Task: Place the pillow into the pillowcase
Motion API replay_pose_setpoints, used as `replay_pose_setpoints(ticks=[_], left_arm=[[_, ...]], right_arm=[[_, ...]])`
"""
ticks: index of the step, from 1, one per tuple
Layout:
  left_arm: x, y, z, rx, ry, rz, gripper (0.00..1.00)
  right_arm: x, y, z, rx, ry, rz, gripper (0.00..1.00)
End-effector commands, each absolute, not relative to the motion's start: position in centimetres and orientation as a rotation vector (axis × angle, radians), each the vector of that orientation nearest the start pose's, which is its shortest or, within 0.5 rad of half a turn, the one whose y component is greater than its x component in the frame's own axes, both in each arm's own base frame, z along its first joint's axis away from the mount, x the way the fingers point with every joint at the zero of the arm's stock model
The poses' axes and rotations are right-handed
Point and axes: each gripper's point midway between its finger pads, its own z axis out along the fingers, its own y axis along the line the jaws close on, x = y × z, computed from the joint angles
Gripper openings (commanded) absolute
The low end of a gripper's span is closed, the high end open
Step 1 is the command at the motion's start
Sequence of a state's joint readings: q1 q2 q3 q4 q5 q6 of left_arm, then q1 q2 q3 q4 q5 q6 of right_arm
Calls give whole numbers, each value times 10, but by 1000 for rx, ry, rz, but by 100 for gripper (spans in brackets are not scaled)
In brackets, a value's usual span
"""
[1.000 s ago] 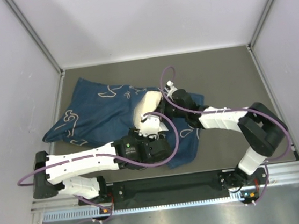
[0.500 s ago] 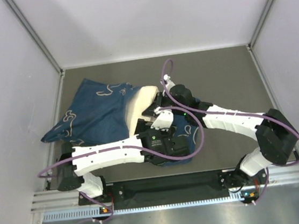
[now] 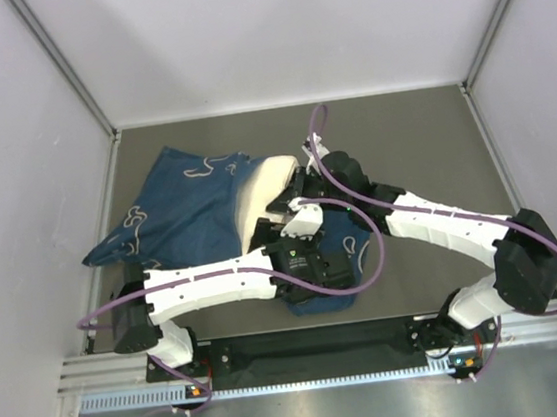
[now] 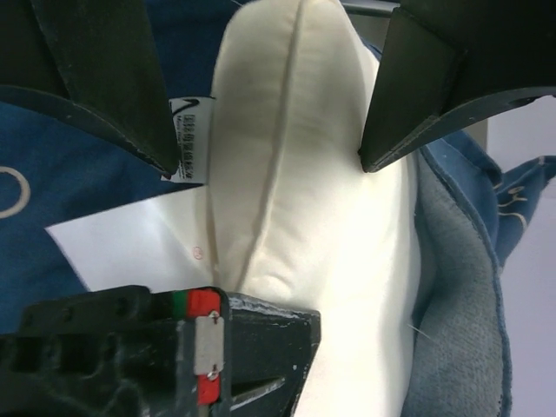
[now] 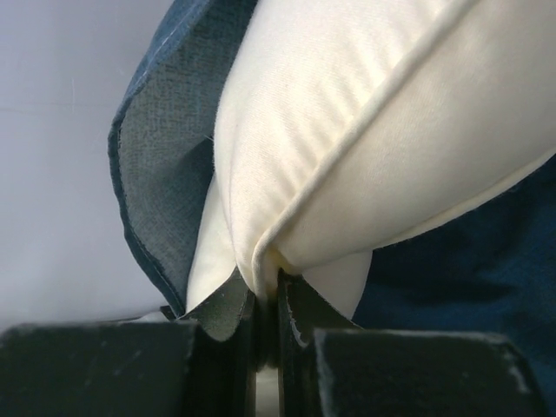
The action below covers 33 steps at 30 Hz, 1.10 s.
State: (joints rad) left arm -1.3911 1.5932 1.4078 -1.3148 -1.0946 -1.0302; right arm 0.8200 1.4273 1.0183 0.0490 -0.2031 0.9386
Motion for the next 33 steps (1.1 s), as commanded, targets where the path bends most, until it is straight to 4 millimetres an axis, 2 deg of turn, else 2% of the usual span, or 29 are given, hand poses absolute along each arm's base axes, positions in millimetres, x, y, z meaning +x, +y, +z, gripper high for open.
replay_pose_setpoints(ticks=[1, 5, 7, 8, 10, 11, 12, 13, 14, 16, 18, 20, 21, 23, 28, 31, 33], left_arm=[[191, -194, 217, 406, 1996, 596, 89], [204, -183, 216, 413, 1969, 693, 77], [209, -179, 215, 408, 1956, 726, 66], [210, -178, 216, 401, 1954, 725, 51], [211, -178, 222, 380, 1946, 706, 31], [212, -177, 225, 372, 1944, 694, 12], [212, -177, 229, 363, 1945, 683, 5], [211, -174, 233, 345, 1952, 663, 2], [212, -171, 236, 340, 1955, 658, 0], [211, -166, 245, 311, 1960, 614, 0], [212, -166, 249, 291, 1965, 568, 0], [213, -159, 253, 285, 1981, 548, 0], [215, -155, 254, 269, 1986, 545, 0], [216, -153, 258, 262, 1984, 522, 0], [217, -157, 267, 248, 1984, 445, 0], [215, -159, 271, 244, 1997, 391, 0], [214, -162, 273, 236, 2005, 346, 0]], right_arm=[[250, 382, 327, -61, 1915, 1490, 0], [247, 376, 329, -42, 1915, 1487, 0], [246, 373, 331, -37, 1908, 1485, 0], [245, 371, 333, -39, 1907, 1476, 0], [247, 369, 334, -40, 1904, 1459, 0], [248, 368, 331, -45, 1913, 1445, 1], [250, 366, 330, -40, 1912, 1437, 7], [251, 364, 327, -38, 1916, 1429, 18], [252, 360, 322, -29, 1922, 1411, 24], [258, 348, 315, 0, 1918, 1379, 42], [266, 334, 309, 48, 1912, 1323, 48], [267, 319, 302, 90, 1899, 1283, 54], [270, 313, 297, 105, 1900, 1260, 61], [270, 299, 287, 131, 1899, 1202, 65], [268, 286, 249, 100, 1944, 1102, 63], [265, 290, 234, 37, 1924, 1106, 54], [260, 299, 236, -50, 1885, 1117, 52]])
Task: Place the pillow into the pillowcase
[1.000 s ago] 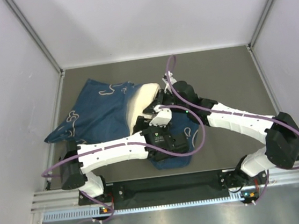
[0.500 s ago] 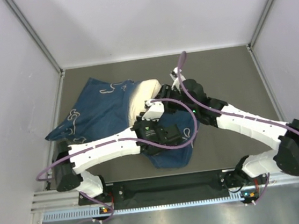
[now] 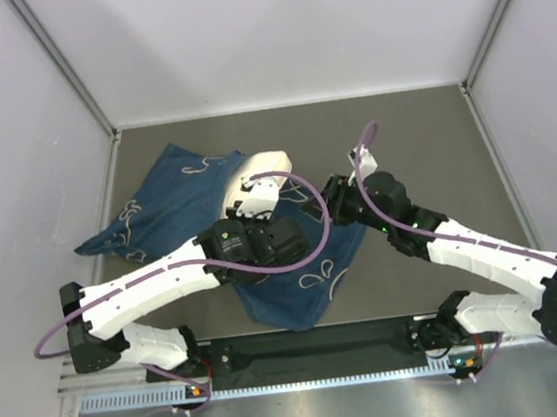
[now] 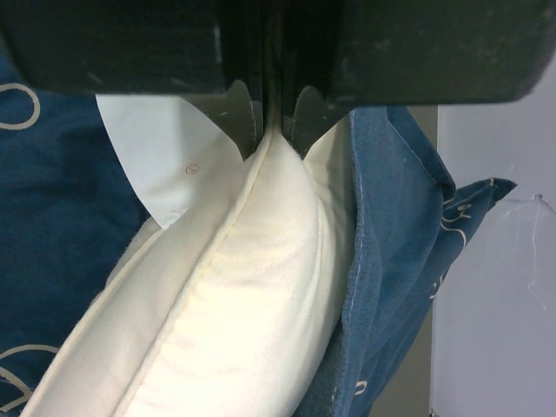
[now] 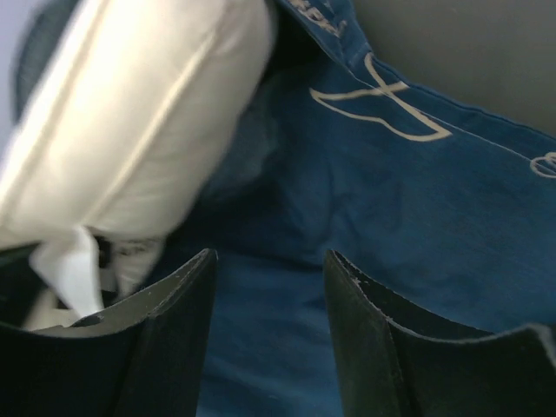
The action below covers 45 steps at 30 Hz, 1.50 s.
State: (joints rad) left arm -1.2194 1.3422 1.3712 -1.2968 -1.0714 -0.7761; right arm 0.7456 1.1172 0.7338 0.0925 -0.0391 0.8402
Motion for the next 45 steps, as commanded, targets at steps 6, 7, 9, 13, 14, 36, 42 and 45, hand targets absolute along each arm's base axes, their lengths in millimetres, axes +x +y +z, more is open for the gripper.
replay_pose_setpoints(ticks=[6, 7, 9, 13, 14, 36, 42, 45], left_arm=[[212, -162, 284, 217, 1999, 272, 0], [212, -162, 286, 224, 1996, 268, 0], [213, -161, 292, 208, 1989, 249, 0], [213, -164, 300, 188, 1982, 197, 0], [212, -164, 302, 185, 1980, 186, 0], [226, -158, 383, 121, 1878, 97, 0], [224, -146, 403, 109, 1864, 93, 0], [222, -139, 397, 103, 1870, 94, 0]], right_arm=[[259, 329, 239, -313, 1738, 978, 53], [261, 331, 231, -357, 1722, 942, 54], [266, 336, 227, -360, 1701, 912, 54], [285, 345, 217, -229, 1753, 877, 53], [292, 344, 214, -168, 1773, 845, 56], [346, 455, 211, 247, 1699, 1076, 84], [366, 472, 211, 193, 1688, 1087, 86], [377, 472, 205, 240, 1713, 1026, 86]])
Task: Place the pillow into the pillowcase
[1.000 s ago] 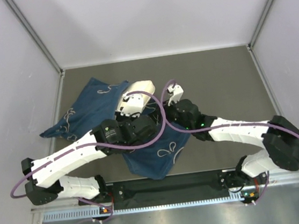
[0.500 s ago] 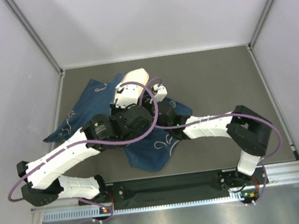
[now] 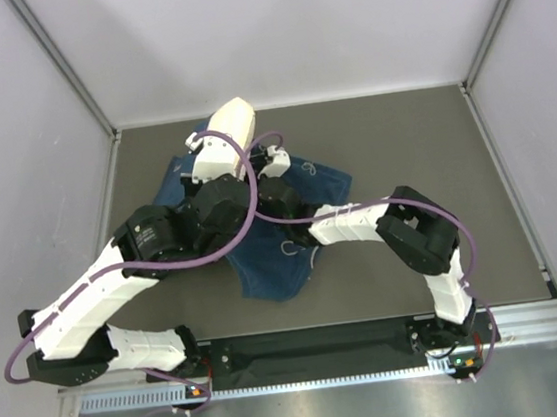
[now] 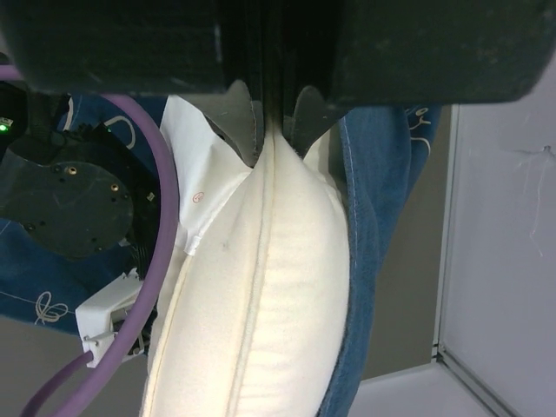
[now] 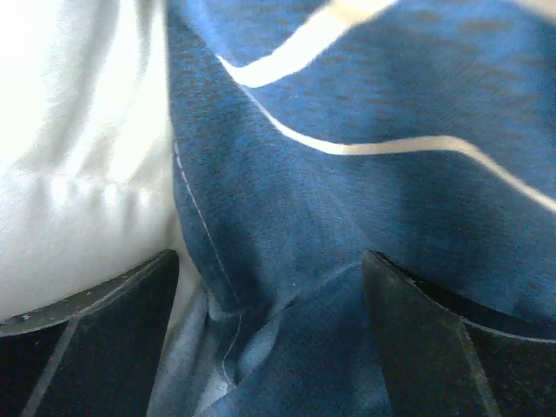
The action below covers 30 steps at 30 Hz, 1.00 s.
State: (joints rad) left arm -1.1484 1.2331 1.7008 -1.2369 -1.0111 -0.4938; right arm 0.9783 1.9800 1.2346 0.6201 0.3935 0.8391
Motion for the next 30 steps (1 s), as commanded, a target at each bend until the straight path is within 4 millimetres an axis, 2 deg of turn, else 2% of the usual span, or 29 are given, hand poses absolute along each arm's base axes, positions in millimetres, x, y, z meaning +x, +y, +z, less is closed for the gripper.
replay_pose_setpoints(ticks=[1, 2, 3, 4, 5, 7, 8, 9, 10, 11, 12, 13, 14, 15, 19, 20, 21, 23, 24, 26, 28, 29, 30], left_arm=[[222, -138, 397, 98, 1871, 89, 0], [220, -137, 397, 95, 1873, 73, 0], [220, -136, 396, 94, 1875, 71, 0], [219, -134, 396, 91, 1877, 70, 0], [218, -132, 395, 83, 1879, 68, 0], [217, -128, 393, 81, 1884, 84, 0], [217, -126, 391, 78, 1887, 91, 0], [217, -125, 386, 84, 1892, 110, 0], [218, -122, 384, 79, 1894, 123, 0], [219, -122, 381, 78, 1896, 135, 0], [219, -121, 376, 83, 1902, 149, 0], [222, -119, 374, 78, 1906, 165, 0], [223, -119, 371, 86, 1911, 178, 0], [225, -120, 365, 93, 1915, 195, 0], [239, -117, 344, 102, 1936, 288, 0], [241, -118, 340, 118, 1938, 309, 0], [243, -118, 330, 134, 1947, 335, 0], [251, -123, 321, 144, 1955, 349, 0], [252, -126, 312, 161, 1967, 358, 0], [259, -139, 301, 186, 1983, 351, 0], [264, -148, 285, 218, 1999, 369, 0], [270, -157, 283, 223, 1988, 350, 0], [271, -159, 269, 252, 2001, 371, 0]], right_arm=[[379, 470, 191, 252, 1768, 971, 84], [385, 471, 198, 284, 1761, 962, 81], [389, 468, 183, 286, 1798, 905, 79], [394, 465, 178, 292, 1819, 864, 76], [401, 465, 182, 327, 1824, 847, 64], [411, 453, 180, 373, 1830, 817, 44], [409, 446, 167, 385, 1846, 823, 27], [406, 442, 175, 382, 1833, 873, 21], [410, 433, 176, 392, 1821, 892, 14], [409, 426, 171, 390, 1806, 922, 0], [406, 421, 183, 381, 1786, 961, 0], [405, 417, 186, 355, 1789, 1006, 0], [397, 410, 193, 328, 1762, 1051, 0], [388, 412, 198, 275, 1760, 1115, 0], [369, 387, 206, 188, 1758, 1212, 0], [361, 381, 198, 187, 1784, 1226, 0], [351, 381, 208, 137, 1778, 1289, 0], [346, 377, 210, 105, 1795, 1334, 0], [337, 380, 210, 59, 1812, 1384, 1], [329, 376, 211, 37, 1818, 1418, 4], [323, 372, 211, 27, 1819, 1422, 4], [318, 364, 210, 34, 1825, 1410, 0], [316, 361, 210, 35, 1829, 1400, 0]])
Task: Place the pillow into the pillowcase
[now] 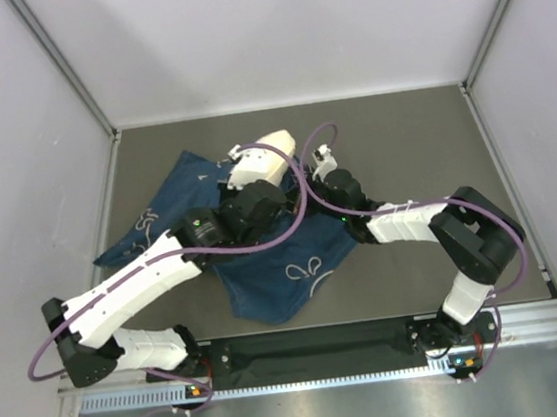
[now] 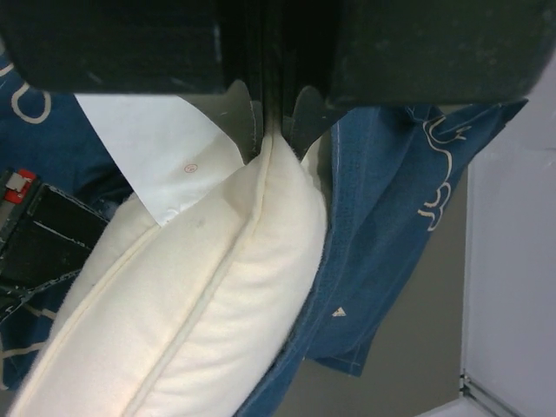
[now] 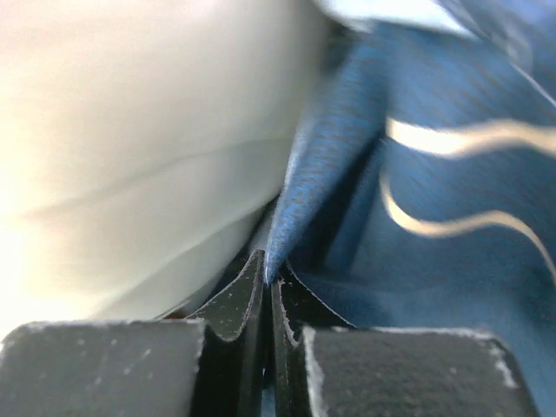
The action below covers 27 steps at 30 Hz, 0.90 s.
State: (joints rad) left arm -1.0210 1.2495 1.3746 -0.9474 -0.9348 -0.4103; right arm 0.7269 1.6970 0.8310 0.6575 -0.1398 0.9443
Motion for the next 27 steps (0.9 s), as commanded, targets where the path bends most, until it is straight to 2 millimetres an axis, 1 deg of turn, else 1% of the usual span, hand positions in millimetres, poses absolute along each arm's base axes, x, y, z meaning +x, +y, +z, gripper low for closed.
replay_pose_setpoints(ticks=[1, 3, 4, 5, 6, 7, 8, 11, 12, 15, 19, 20, 22, 23, 24, 26, 27], left_arm=[[276, -161, 259, 264, 2017, 391, 0], [280, -166, 241, 281, 2042, 403, 0], [284, -167, 232, 283, 2054, 420, 0], [286, -167, 226, 281, 2057, 421, 0], [289, -167, 221, 280, 2069, 414, 0], [290, -168, 219, 280, 2074, 404, 0], [291, -167, 216, 287, 2078, 407, 0], [295, -167, 214, 288, 2078, 407, 0], [296, -170, 212, 297, 2082, 406, 0], [297, -173, 201, 321, 2096, 412, 0], [298, -180, 180, 351, 2123, 406, 0], [297, -181, 174, 364, 2129, 403, 0], [297, -184, 164, 402, 2140, 396, 0], [296, -192, 155, 430, 2154, 348, 0], [297, -193, 149, 442, 2170, 333, 0], [296, -199, 129, 489, 2226, 292, 0], [294, -207, 115, 530, 2275, 226, 0]], right_arm=[[316, 357, 210, 38, 1832, 1393, 0], [310, 348, 206, 44, 1862, 1377, 0], [308, 342, 201, 50, 1879, 1367, 0], [306, 337, 201, 57, 1893, 1355, 0], [303, 334, 196, 60, 1919, 1340, 0], [304, 330, 194, 67, 1934, 1324, 0], [299, 325, 186, 76, 1978, 1295, 0], [299, 308, 172, 137, 2036, 1234, 0], [300, 300, 164, 168, 2060, 1210, 0], [294, 292, 157, 174, 2081, 1226, 0], [289, 283, 157, 173, 2071, 1237, 0], [288, 281, 165, 164, 2046, 1249, 0], [284, 280, 172, 127, 2023, 1279, 0], [281, 279, 181, 114, 2003, 1296, 0], [279, 279, 183, 108, 2005, 1302, 0], [277, 276, 189, 94, 1999, 1296, 0], [279, 272, 188, 105, 2010, 1272, 0]])
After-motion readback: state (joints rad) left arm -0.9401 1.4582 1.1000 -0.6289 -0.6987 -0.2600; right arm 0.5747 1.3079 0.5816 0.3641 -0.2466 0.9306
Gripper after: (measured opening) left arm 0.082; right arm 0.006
